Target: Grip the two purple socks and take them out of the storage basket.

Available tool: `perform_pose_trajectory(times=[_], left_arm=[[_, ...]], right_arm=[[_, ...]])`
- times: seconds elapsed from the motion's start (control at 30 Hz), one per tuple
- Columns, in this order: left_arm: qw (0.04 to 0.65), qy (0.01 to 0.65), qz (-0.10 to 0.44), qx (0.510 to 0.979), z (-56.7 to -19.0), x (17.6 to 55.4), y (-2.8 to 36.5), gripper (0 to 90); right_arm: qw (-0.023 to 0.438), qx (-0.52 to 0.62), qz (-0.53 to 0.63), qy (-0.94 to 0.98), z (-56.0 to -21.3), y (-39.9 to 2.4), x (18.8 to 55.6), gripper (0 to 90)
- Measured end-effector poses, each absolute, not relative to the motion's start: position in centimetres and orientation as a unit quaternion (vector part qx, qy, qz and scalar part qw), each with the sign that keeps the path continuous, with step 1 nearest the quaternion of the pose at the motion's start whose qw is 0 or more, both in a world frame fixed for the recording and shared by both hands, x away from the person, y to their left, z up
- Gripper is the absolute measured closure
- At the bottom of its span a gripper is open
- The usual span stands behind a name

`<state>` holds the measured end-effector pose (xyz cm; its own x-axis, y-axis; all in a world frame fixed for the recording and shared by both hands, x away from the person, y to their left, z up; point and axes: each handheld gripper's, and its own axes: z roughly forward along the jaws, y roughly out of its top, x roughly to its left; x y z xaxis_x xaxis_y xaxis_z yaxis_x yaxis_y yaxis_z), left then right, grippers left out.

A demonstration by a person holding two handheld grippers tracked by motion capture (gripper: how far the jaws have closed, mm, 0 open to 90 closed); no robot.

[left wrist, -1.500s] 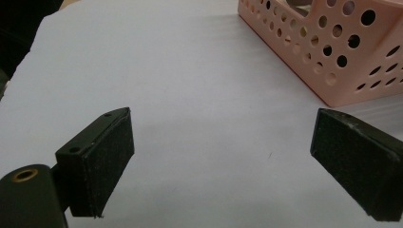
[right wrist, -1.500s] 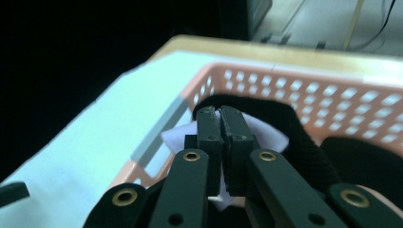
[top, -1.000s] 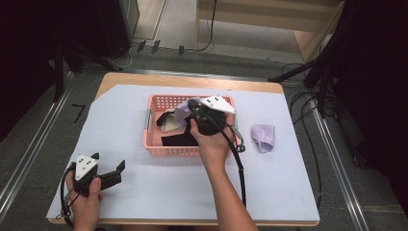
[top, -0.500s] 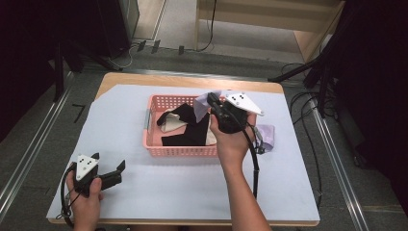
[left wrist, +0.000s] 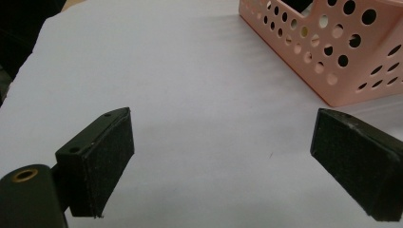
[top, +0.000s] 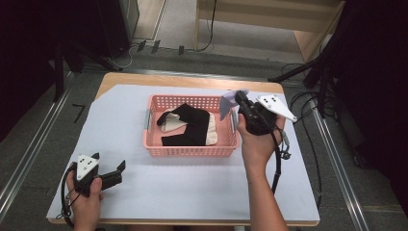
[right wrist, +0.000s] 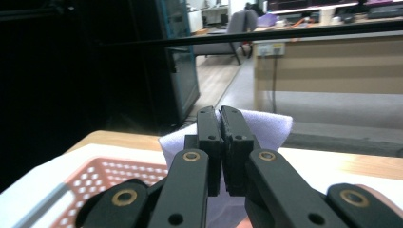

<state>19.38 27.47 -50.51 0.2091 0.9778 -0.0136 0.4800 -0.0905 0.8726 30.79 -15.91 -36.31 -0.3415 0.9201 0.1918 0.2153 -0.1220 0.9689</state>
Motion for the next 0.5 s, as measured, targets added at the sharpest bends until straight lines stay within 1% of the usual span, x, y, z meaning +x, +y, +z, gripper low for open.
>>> perform_pose_trajectory(times=[0.13, 0.27, 0.4, 0.5], left_arm=[[0.397, 0.545, 0.314, 0.669, -50.5, 19.4, 27.4, 8.0], [0.394, 0.544, 0.316, 0.670, -50.5, 19.4, 27.4, 8.1], [0.394, 0.544, 0.316, 0.670, -50.6, 19.5, 27.3, 8.1], [0.390, 0.543, 0.318, 0.673, -50.5, 19.4, 27.2, 8.1]], right_arm=[[0.315, 0.495, 0.568, 0.576, -36.5, -17.7, 30.7, 88.3], [0.327, 0.516, 0.557, 0.562, -37.3, -20.9, 30.4, 88.3], [0.331, 0.527, 0.551, 0.556, -37.9, -22.3, 30.2, 88.3], [0.329, 0.542, 0.540, 0.554, -39.1, -23.5, 30.1, 88.3]])
